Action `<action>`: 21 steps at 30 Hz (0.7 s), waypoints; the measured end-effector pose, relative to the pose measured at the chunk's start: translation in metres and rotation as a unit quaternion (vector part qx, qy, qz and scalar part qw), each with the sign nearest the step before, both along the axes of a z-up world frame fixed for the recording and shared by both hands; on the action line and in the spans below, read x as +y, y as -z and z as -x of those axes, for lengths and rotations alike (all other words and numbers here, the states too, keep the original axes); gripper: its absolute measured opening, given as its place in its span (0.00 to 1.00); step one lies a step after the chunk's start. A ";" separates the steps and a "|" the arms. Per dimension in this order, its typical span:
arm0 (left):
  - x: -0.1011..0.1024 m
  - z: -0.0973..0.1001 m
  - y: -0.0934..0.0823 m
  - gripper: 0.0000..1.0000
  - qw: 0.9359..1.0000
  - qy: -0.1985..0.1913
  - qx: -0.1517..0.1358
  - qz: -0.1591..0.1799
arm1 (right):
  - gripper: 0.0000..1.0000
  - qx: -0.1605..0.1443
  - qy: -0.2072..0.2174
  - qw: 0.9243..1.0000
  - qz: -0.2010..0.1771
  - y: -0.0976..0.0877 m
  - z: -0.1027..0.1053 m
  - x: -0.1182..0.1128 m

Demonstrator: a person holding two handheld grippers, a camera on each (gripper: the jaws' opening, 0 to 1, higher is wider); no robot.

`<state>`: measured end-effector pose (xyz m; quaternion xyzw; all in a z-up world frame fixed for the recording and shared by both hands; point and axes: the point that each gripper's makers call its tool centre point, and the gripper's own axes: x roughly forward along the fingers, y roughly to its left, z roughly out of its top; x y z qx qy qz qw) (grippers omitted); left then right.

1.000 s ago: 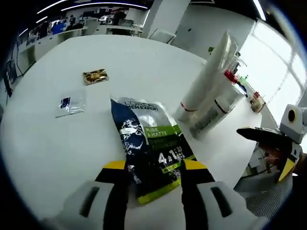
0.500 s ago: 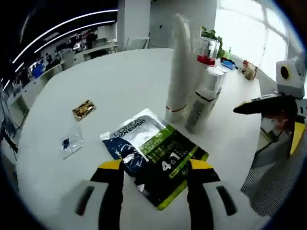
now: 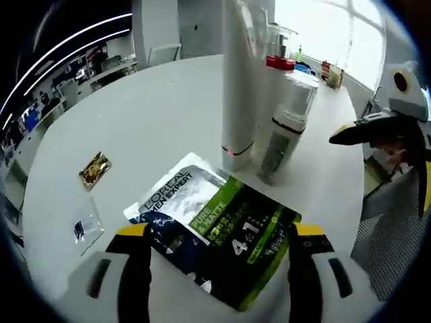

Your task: Arrange the skincare products in the storage area until every visible bottle or jar stands upright without overlapping.

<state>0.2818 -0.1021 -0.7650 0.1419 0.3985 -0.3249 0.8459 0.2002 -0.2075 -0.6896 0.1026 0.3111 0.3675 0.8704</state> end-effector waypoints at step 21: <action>-0.001 0.003 0.004 0.84 0.998 0.048 0.017 -0.027 | 0.96 0.001 0.007 1.000 -0.002 0.001 -0.001 -0.002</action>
